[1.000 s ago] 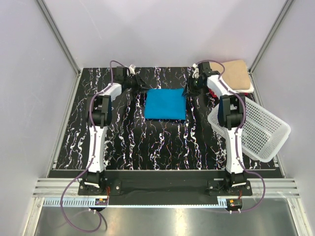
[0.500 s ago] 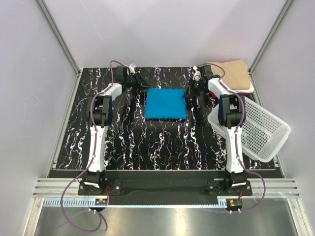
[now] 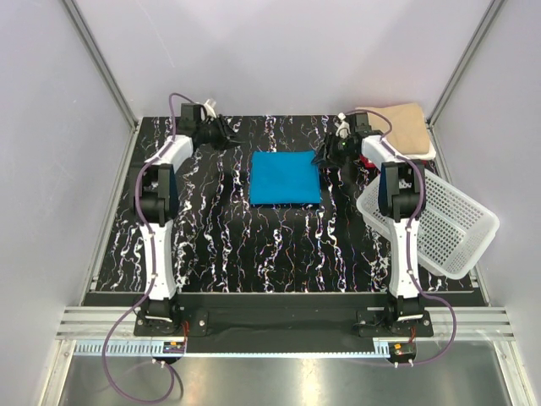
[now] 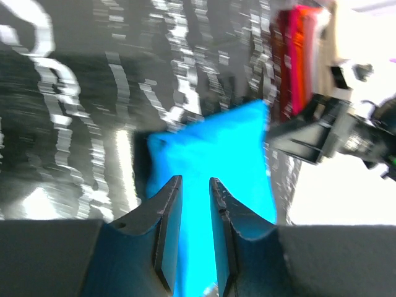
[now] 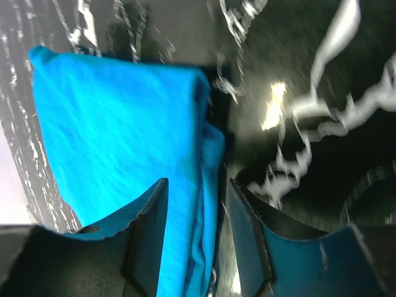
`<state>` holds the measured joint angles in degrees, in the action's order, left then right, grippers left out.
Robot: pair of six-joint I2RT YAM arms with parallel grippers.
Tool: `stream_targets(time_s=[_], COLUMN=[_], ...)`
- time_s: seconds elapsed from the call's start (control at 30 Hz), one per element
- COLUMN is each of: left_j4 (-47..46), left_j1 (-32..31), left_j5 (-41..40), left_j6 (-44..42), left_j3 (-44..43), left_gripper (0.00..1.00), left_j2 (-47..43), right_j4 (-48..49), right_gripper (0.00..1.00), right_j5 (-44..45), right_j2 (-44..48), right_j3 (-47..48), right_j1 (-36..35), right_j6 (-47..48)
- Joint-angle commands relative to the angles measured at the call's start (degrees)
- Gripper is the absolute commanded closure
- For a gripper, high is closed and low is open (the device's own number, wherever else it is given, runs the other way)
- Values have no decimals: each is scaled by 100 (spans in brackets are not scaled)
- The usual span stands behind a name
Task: Fold and stack the t-shirts
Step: Fold the tshirt
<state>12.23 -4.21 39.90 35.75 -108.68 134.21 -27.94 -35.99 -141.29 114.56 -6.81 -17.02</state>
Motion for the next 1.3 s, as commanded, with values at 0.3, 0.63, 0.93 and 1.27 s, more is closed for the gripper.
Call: stream_targets(time_s=[0.3, 0.63, 0.93, 1.27], left_j4=[-361, -572, -372, 728], left_j1=[-915, -924, -836, -810], left_j5=[-53, 141, 606, 581], left_j6=[-200, 2, 152, -812], left_j3=[763, 163, -118, 1828], left_gripper=[72, 72, 71, 70], left_j2=[-433, 369, 71, -2641], right_j4=[17, 878, 887, 308], right_gripper=[66, 81, 75, 42], right_j5=[611, 617, 787, 874], right_j2=[1929, 2229, 2518, 1924], right_j3=[-1443, -3229, -3397, -1810], right_j1=[-145, -506, -506, -365], right_j6=[-513, -654, -469, -13])
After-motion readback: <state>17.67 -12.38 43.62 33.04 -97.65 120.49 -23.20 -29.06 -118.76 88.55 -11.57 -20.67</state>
